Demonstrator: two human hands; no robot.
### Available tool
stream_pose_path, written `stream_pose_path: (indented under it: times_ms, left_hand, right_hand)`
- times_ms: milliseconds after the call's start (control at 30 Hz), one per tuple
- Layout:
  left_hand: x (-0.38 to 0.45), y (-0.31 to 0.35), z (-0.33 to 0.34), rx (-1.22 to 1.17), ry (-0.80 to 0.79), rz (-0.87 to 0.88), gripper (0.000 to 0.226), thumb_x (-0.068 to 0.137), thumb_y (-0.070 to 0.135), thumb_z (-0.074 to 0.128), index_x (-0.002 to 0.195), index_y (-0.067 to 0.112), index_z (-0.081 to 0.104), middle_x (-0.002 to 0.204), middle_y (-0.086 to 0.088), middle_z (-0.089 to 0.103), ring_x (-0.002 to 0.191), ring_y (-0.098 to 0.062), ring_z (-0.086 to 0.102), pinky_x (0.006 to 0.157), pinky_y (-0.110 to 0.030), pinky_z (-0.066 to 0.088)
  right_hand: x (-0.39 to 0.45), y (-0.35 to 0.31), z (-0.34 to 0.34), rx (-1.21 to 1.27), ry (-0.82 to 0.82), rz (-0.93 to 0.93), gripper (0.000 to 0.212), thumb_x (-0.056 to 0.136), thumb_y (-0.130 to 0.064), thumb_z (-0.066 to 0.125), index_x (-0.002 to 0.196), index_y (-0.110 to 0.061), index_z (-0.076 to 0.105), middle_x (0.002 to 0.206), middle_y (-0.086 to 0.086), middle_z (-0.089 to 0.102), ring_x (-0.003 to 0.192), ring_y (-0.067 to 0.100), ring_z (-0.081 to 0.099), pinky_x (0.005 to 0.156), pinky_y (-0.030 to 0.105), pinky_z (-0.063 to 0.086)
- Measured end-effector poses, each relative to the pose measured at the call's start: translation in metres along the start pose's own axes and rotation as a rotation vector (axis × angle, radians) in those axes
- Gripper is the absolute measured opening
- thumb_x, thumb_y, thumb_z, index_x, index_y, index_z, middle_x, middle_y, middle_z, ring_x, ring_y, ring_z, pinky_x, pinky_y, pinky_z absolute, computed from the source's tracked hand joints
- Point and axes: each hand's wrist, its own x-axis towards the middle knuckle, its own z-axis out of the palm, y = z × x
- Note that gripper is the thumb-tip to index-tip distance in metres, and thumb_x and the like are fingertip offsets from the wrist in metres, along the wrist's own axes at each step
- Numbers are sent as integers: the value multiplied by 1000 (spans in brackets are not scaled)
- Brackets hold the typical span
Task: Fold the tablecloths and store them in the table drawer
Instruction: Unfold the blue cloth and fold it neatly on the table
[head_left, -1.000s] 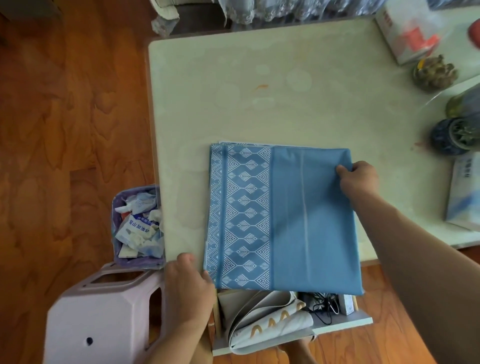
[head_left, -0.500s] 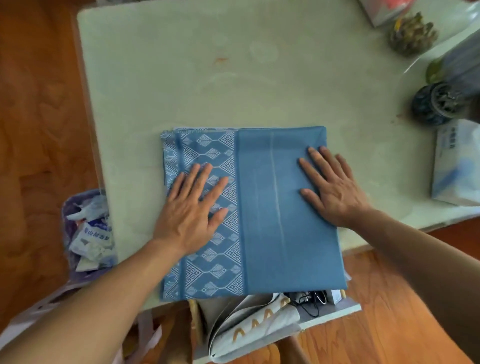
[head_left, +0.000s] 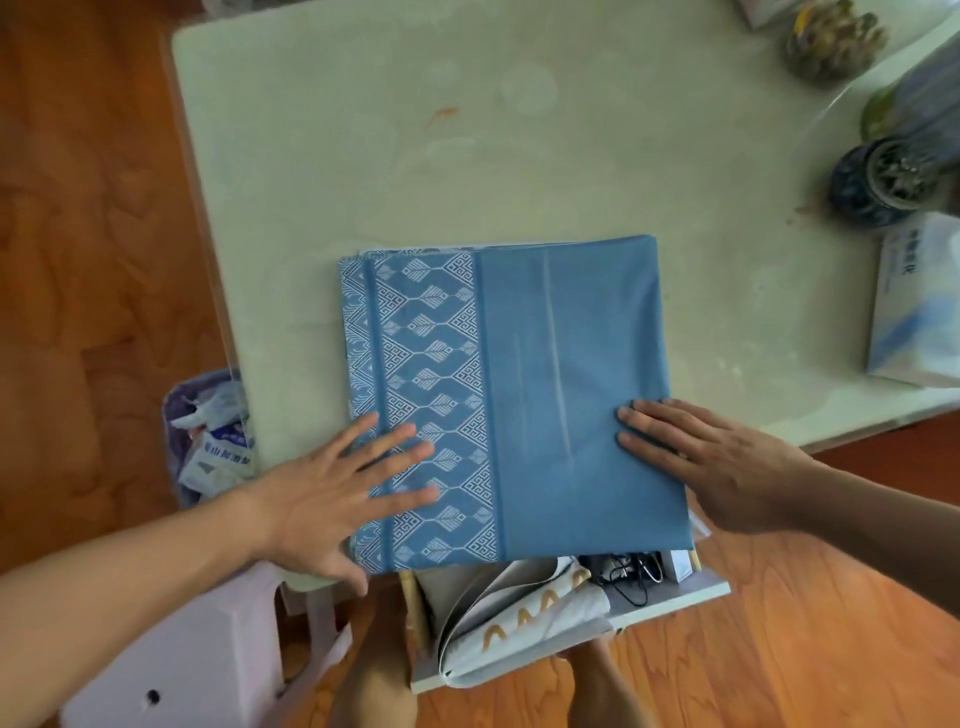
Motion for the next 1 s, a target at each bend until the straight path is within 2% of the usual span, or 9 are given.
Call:
stream_pose_path:
  times_ms: [167,300,500,600,700,733,800,900,1000]
  left_hand:
    - [0,26,5,-54,83,-21,101,80,82,52,162,34,17,169,-17,9,154,-44,8,117,-65,18]
    - [-4,19,7,-198,234,-2,89,86,65,59,160,25,28,166,-25,15,154,-42,14,118,-62,28]
    - [-7,-5,15,-266,198,68,91,85,63,62,159,19,31,166,-23,17,154,-37,18,120,-52,28]
    - [-8,-6,13,-286,214,53,85,90,66,57,157,19,35,167,-19,18,155,-34,18,123,-49,22]
    - [-5,-16,3,-521,271,23,76,92,53,62,155,15,40,163,-6,34,151,-22,32,122,-40,27]
    - [-5,-17,1,-691,319,-69,69,89,47,66,150,19,49,156,-1,47,144,-16,44,119,-38,34]
    - [-5,-17,-17,-1031,481,-435,47,82,45,71,127,32,70,126,8,71,117,-8,66,101,-40,51]
    - [17,-45,-42,-1333,647,-934,51,81,59,75,82,8,72,73,4,69,65,-11,60,68,-32,49]
    - [54,-85,-48,-1595,788,-1042,68,82,65,70,88,-2,62,82,-9,63,80,-18,54,79,-38,49]
  right_hand:
    - [4,-1,6,46,0,13,95,88,-60,56,161,-16,13,168,11,10,154,28,13,122,47,16]
    - [5,2,8,146,128,-16,83,89,-46,60,158,-16,25,165,9,23,150,29,28,118,47,28]
    - [-2,6,0,263,262,-81,50,101,-30,51,148,-11,48,155,7,43,146,26,37,117,43,36]
    - [4,16,-14,491,253,35,45,98,-28,48,139,-12,59,143,6,57,133,21,55,108,38,45]
    - [12,26,-32,840,159,295,42,83,-39,54,123,-39,69,118,-4,74,105,11,71,90,29,52]
    - [17,27,-37,939,168,401,29,84,-53,58,108,-47,73,102,-10,77,91,2,71,81,24,53]
    - [32,34,-46,1181,217,584,37,84,-67,62,85,-32,74,83,-12,75,73,-13,62,73,15,50]
    - [47,48,-58,1560,225,799,64,67,-73,74,93,-15,72,89,-4,77,80,-3,71,76,21,57]
    - [64,56,-60,1640,404,912,91,45,-85,75,100,-13,71,99,-5,78,90,11,73,77,26,59]
